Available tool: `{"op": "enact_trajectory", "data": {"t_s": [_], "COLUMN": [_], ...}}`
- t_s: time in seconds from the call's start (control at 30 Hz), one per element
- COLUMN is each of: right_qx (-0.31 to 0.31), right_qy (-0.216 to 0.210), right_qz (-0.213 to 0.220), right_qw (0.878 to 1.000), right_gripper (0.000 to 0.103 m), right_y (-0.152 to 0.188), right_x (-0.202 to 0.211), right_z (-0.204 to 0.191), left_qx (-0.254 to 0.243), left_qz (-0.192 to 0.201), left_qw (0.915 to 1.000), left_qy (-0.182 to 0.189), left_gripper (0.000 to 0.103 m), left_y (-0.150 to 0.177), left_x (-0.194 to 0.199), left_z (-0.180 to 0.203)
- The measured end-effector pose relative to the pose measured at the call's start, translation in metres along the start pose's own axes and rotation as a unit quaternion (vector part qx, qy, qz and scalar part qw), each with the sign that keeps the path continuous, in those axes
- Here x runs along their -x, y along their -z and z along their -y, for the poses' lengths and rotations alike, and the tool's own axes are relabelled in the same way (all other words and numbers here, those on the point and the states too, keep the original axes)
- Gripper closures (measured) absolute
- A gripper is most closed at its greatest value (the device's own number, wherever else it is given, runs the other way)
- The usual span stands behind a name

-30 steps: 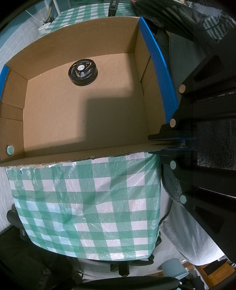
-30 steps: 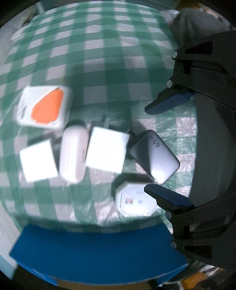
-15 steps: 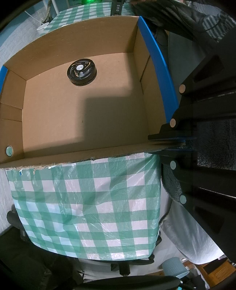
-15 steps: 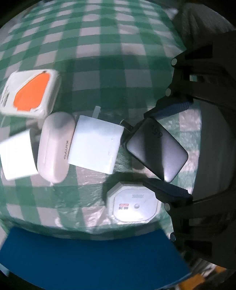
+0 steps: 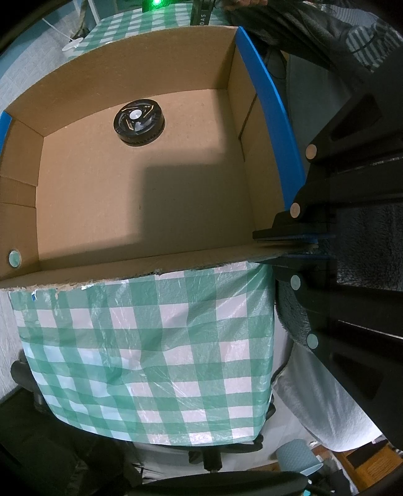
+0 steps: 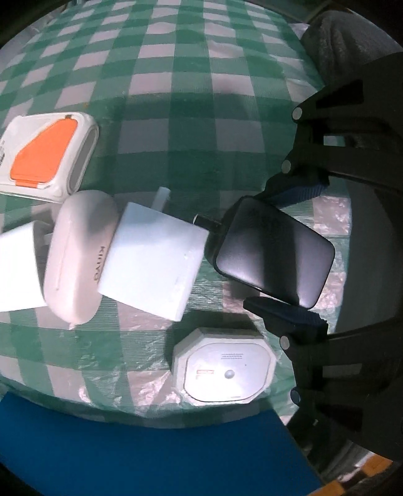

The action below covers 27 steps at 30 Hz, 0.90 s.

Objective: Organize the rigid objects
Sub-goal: 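Lift the grey charger with the right gripper and lower it into the box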

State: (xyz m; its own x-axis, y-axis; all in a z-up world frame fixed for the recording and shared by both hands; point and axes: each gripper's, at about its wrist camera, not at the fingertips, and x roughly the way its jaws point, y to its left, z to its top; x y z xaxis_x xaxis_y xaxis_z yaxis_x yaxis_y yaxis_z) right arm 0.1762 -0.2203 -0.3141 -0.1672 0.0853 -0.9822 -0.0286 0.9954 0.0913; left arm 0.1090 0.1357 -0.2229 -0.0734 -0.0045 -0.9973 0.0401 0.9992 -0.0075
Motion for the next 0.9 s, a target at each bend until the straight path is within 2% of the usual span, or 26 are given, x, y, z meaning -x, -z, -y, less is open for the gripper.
{"op": "enact_trajectory", "data": {"t_s": [0.07, 0.1, 0.33, 0.53, 0.57, 0.63, 0.9], "right_qx": [0.014, 0.025, 0.058, 0.062, 0.064, 0.069, 0.089], "right_qy": [0.008, 0.011, 0.000, -0.017, -0.017, -0.018, -0.033], "right_qz": [0.006, 0.007, 0.013, 0.028, 0.032, 0.037, 0.066], "right_qw": [1.000, 1.000, 0.998, 0.998, 0.997, 0.997, 0.993], "right_gripper": [0.060, 0.060, 0.061, 0.061, 0.061, 0.061, 0.061], "right_y": [0.002, 0.005, 0.019, 0.031, 0.050, 0.054, 0.037], "right_x": [0.003, 0.004, 0.006, 0.030, 0.032, 0.042, 0.087], "right_z": [-0.001, -0.001, -0.003, 0.007, -0.001, -0.007, -0.012], "left_qx": [-0.001, 0.000, -0.001, -0.004, -0.005, -0.006, -0.008], "left_qz": [-0.001, 0.000, -0.001, -0.002, -0.002, -0.002, -0.002], "left_qw": [1.0000, 1.0000, 1.0000, 1.0000, 1.0000, 1.0000, 1.0000], "left_qy": [-0.001, 0.000, -0.001, -0.003, -0.003, -0.003, 0.000], "left_gripper": [0.097, 0.097, 0.097, 0.097, 0.097, 0.097, 0.097], "left_y": [-0.001, -0.001, -0.001, -0.001, -0.001, -0.001, 0.000], "left_x": [0.000, -0.001, -0.001, -0.002, -0.002, -0.002, -0.001], "left_z": [0.000, 0.001, 0.001, 0.002, 0.002, 0.002, 0.001]}}
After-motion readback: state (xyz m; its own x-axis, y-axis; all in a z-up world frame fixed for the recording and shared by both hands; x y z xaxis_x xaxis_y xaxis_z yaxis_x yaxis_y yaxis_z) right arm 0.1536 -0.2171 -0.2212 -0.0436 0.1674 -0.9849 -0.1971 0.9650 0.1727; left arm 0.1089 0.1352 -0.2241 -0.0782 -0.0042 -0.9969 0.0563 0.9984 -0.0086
